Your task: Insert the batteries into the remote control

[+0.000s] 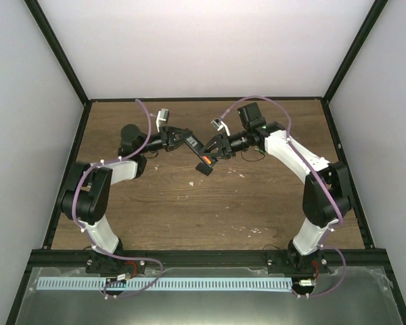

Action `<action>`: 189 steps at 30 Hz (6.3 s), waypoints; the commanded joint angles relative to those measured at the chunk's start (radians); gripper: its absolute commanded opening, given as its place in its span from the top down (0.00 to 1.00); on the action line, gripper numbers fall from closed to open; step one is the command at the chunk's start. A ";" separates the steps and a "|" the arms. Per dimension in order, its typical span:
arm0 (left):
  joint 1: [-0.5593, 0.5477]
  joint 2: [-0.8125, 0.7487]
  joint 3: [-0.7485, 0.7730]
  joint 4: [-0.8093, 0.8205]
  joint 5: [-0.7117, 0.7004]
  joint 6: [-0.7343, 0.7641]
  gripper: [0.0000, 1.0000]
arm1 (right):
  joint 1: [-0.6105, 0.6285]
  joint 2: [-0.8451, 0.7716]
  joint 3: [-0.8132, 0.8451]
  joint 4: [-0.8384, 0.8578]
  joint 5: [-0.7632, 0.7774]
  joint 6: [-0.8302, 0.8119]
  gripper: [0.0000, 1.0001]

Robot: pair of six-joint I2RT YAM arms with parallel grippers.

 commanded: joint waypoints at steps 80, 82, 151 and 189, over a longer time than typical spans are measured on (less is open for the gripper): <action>0.060 -0.032 -0.008 -0.055 -0.076 0.098 1.00 | -0.070 -0.178 -0.085 0.038 0.379 -0.153 0.40; 0.078 -0.035 -0.011 -0.075 -0.078 0.112 1.00 | -0.104 -0.201 -0.104 0.033 0.452 -0.155 0.37; 0.171 0.109 0.238 -0.382 -0.058 0.278 1.00 | -0.377 0.346 0.064 -0.038 0.918 -0.695 0.70; 0.171 0.159 0.288 -0.409 -0.050 0.294 1.00 | -0.327 0.270 0.064 -0.072 0.965 -0.695 0.99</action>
